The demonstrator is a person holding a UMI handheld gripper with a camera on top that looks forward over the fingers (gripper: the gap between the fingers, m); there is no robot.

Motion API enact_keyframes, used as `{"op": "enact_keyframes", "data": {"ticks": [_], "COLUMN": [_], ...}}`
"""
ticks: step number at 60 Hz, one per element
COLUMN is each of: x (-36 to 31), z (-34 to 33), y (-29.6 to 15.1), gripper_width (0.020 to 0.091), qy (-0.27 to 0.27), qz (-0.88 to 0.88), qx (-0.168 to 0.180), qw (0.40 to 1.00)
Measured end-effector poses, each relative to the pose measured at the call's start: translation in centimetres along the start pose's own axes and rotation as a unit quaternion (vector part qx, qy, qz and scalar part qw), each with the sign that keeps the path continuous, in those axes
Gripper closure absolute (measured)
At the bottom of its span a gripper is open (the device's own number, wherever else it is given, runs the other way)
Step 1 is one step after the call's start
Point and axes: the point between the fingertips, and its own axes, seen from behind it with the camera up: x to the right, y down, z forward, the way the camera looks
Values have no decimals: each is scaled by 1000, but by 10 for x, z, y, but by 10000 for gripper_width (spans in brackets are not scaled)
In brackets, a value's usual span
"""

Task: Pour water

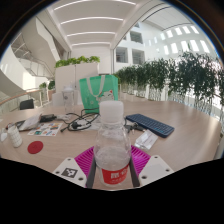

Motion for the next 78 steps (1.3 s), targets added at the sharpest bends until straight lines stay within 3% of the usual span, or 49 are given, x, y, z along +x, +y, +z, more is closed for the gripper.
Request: {"op": "enact_keyframes", "data": {"ticks": [10, 19, 25, 36, 45, 53, 61, 66, 73, 78], "x": [20, 25, 11, -69, -188, -274, -336, -362, -372, -384], "z": [5, 12, 5, -7, -1, 17, 27, 37, 47, 48], "y": [-2, -1, -7, -107, -169, -169, -151, -129, -132, -135], "gripper_width": [633, 765, 765, 766, 767, 767, 767, 768, 767, 768], "qy": [34, 61, 49, 10, -41, -35, -16, -23, 7, 12], "qz": [22, 26, 29, -61, -264, -516, -733, -825, -904, -926], "qx": [1, -8, -25, 6, 28, 43, 55, 63, 70, 83], "qw": [999, 998, 998, 998, 963, 855, 678, 561, 422, 368]}}
